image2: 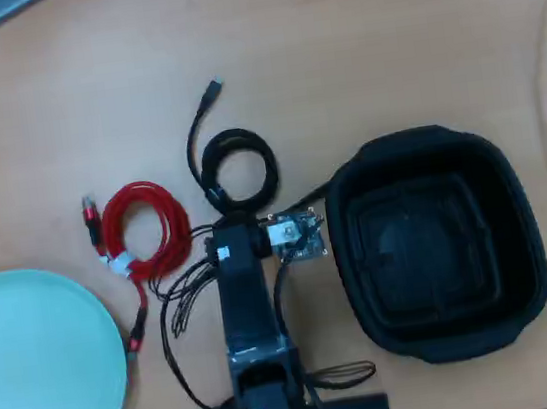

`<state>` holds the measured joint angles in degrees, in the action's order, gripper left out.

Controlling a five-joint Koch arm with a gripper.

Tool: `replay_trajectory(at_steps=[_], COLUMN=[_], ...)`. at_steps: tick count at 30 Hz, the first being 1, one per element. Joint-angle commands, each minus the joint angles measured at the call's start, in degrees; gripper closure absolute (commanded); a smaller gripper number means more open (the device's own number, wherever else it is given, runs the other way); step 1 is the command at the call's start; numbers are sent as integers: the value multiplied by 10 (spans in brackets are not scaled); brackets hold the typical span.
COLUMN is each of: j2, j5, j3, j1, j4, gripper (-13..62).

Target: Put a black charging cable in a black bowl and put a red charging cable in a green bowl

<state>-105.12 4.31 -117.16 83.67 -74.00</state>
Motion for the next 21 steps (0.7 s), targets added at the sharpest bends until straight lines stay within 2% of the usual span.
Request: replay_trajectory(at_steps=[1,8,14,21], j2=[-4,16,146,232], j5=[53,227,293,370], j3=[86,275,359,401], j1=[-2,-36,-51,-47], j4=[-33,-167,-171,-171], gripper=[47,47,43,40])
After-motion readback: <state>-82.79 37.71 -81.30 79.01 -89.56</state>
